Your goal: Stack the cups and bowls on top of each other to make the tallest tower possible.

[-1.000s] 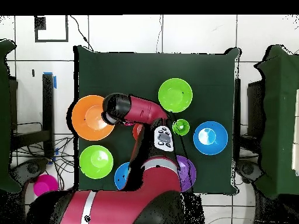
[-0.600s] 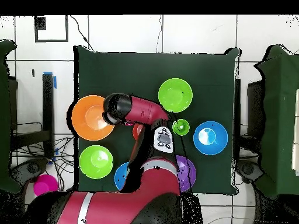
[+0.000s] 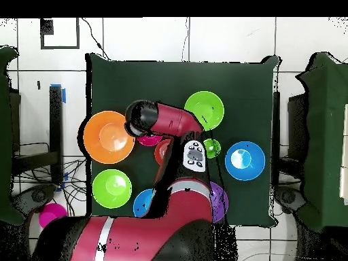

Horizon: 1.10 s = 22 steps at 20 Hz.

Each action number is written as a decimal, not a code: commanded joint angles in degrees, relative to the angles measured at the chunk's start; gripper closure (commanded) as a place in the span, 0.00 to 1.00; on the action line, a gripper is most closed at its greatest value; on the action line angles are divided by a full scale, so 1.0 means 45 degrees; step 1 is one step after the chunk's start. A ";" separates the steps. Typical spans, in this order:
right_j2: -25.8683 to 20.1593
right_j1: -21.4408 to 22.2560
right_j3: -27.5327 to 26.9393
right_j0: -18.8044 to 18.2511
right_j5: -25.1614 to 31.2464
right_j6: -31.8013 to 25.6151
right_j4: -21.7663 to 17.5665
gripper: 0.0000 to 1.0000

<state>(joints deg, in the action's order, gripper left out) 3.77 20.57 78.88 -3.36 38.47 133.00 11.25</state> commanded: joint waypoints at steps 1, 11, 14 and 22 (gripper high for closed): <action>-0.1390 -0.1505 -0.3908 -0.0640 0.1945 -0.3943 -0.2297 0.00; -0.3077 -0.1509 -0.5107 -0.1109 0.3072 -0.8031 -0.4915 0.00; -0.3075 -0.1208 -0.4660 -0.1125 0.2935 -0.7655 -0.4980 0.00; -0.2596 -0.0725 -0.3542 -0.0931 0.2574 -0.6528 -0.4786 0.00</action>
<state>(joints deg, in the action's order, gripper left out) -2.05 15.33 61.18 -7.84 47.00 114.41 -6.38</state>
